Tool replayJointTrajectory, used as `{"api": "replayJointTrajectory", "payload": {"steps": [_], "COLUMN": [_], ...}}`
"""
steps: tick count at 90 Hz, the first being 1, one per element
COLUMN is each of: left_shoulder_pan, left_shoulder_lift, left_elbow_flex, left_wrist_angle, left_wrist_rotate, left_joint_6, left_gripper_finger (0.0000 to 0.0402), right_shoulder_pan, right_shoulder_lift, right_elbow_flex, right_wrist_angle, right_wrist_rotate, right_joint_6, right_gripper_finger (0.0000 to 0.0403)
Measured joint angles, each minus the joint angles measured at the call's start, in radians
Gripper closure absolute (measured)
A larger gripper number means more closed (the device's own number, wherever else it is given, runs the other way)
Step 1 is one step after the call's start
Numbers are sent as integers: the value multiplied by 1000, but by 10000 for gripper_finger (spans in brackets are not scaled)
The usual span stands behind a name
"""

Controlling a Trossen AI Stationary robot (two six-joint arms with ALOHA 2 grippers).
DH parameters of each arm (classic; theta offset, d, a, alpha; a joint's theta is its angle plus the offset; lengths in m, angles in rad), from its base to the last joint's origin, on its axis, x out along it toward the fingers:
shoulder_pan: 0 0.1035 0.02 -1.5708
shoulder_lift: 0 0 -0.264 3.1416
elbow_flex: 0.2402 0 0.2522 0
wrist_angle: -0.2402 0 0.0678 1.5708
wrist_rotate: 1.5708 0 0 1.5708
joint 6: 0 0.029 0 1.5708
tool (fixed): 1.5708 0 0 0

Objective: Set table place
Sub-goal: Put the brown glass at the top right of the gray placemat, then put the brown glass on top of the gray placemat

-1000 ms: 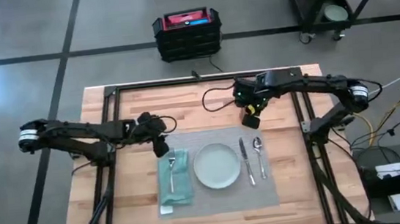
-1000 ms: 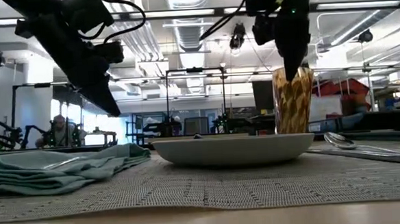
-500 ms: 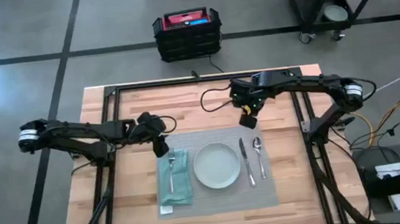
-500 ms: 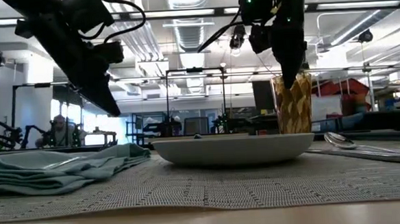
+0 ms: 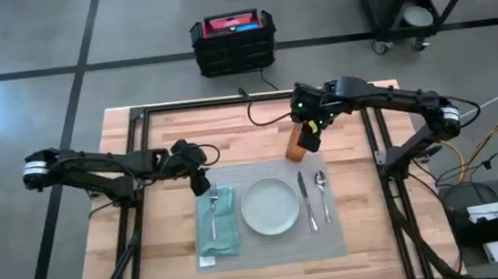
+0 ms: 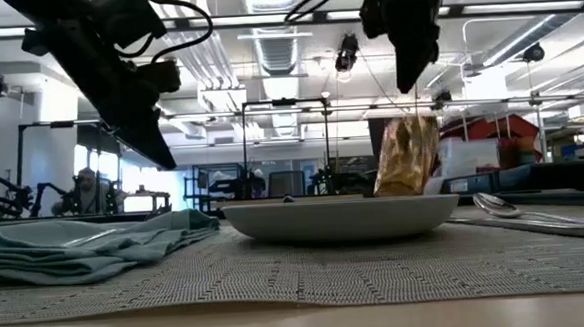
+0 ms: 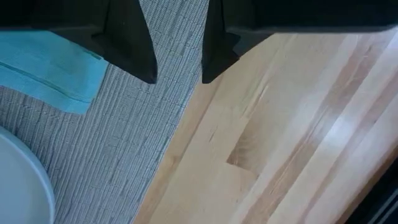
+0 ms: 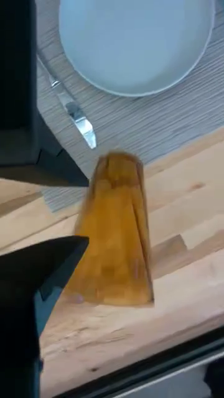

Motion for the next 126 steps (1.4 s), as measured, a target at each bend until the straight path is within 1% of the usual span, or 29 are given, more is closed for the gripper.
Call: {"api": "replayJointTrajectory", "payload": {"steps": [20, 32, 38, 48, 53, 64, 71, 78, 84, 88, 92, 116, 126], "left_shoulder_pan": [0, 0, 0, 0, 0, 0, 0, 0, 0, 0, 0, 0, 0], "left_shoulder_lift": [0, 0, 0, 0, 0, 0, 0, 0, 0, 0, 0, 0, 0], "left_elbow_flex": [0, 0, 0, 0, 0, 0, 0, 0, 0, 0, 0, 0, 0], "left_wrist_angle": [0, 6, 26, 56, 71, 90, 89, 89, 90, 90, 90, 154, 160], "left_wrist_rotate": [0, 6, 12, 26, 41, 54, 54, 54, 54, 54, 54, 50, 51], "left_joint_6": [0, 0, 0, -1, -1, -8, -8, -8, -8, -8, -8, 3, 3], "left_gripper_finger": [288, 288, 288, 288, 288, 288, 288, 287, 287, 287, 287, 287, 287], "right_shoulder_pan": [5, 4, 1, -43, -80, -184, -269, -336, -365, -369, -365, -327, -276], "right_shoulder_lift": [12, 11, 11, 11, 8, 0, 7, 22, 30, 32, 32, 28, 34], "right_elbow_flex": [-50, -97, -133, -169, -176, -190, -221, -257, -292, -317, -348, -507, -557], "right_wrist_angle": [0, 45, 102, 150, 190, 288, 353, 406, 422, 433, 443, 607, 640], "right_wrist_rotate": [0, 10, 53, 180, 197, 171, 127, 59, -21, -61, -75, -77, -80], "right_joint_6": [-10, -10, -24, -36, -40, -28, -9, 15, 37, 40, 39, 93, 120], "right_gripper_finger": [239, 228, 224, 223, 225, 231, 233, 233, 233, 233, 233, 233, 233]}}
